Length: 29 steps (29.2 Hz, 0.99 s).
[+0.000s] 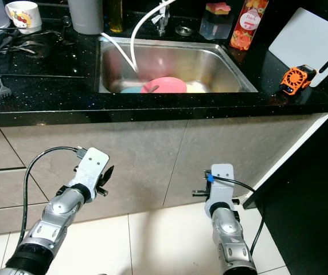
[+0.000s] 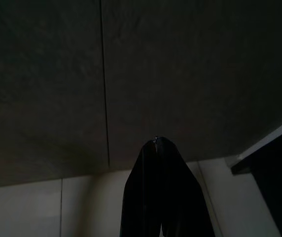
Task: Kitchen organization
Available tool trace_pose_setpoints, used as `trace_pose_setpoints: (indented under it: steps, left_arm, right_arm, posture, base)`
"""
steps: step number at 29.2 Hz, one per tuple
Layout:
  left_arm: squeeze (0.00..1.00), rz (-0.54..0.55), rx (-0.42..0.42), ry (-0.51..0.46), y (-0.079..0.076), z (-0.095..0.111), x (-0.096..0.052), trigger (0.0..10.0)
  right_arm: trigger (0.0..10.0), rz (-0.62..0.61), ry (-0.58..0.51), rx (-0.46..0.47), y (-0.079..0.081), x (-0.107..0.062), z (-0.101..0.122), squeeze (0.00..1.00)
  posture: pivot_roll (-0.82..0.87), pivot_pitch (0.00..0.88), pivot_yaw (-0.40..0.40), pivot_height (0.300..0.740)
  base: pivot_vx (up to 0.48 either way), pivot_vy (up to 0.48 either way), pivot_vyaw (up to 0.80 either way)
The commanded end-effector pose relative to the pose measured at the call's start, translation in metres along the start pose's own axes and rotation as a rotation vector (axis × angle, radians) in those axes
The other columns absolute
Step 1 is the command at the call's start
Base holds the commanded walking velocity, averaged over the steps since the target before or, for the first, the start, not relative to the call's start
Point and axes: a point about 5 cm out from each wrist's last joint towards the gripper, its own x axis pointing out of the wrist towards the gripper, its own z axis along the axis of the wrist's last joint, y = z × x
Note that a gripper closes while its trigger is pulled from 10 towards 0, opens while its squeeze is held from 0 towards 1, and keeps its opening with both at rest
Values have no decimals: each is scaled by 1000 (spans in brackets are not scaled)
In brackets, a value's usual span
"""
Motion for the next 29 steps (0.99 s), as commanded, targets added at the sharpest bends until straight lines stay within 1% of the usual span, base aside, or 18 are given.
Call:
trace_pose_setpoints:
  steps: [1, 4, 7, 13, 18, 20, 29]
  left_arm:
    - [0, 2, 8, -14, -6, -2, -2, 10000]
    - [0, 44, -26, -8, -3, -5, -4, 10000]
    - [0, 50, -67, 12, -1, -7, -3, 10000]
    - [0, 48, -64, 9, -2, -7, -2, 10000]
    - [0, 17, -68, 5, -6, -7, 0, 10000]
    - [0, 2, -57, 4, -9, -7, 1, 10000]
    - [0, -9, -49, 8, -11, -8, 2, 10000]
  right_arm:
    - [10000, -20, 31, -2, -4, -2, -7, 0]
    - [10000, -44, 35, 5, -7, -4, -8, 0]
    - [10000, -58, 55, 17, -10, -5, -9, 0]
    - [10000, -40, 69, 19, -8, -3, -11, 0]
    - [10000, -64, 85, -2, -11, -2, -12, 0]
    - [10000, -72, 88, 0, -11, -2, -13, 0]
    - [10000, -69, 81, 0, -10, -1, -12, 0]
  posture:
    - [145, 63, -95, 740]
    - [128, 65, -94, 740]
    - [137, 69, -98, 740]
    - [144, 68, -101, 740]
    - [137, 62, -97, 740]
    - [147, 55, -93, 740]
    - [144, 36, -86, 740]
  base:
    - [0, 0, 0]
    - [0, 0, 0]
    - [0, 0, 0]
    - [0, 0, 0]
    - [0, 0, 0]
    - [0, 0, 0]
    - [0, 0, 0]
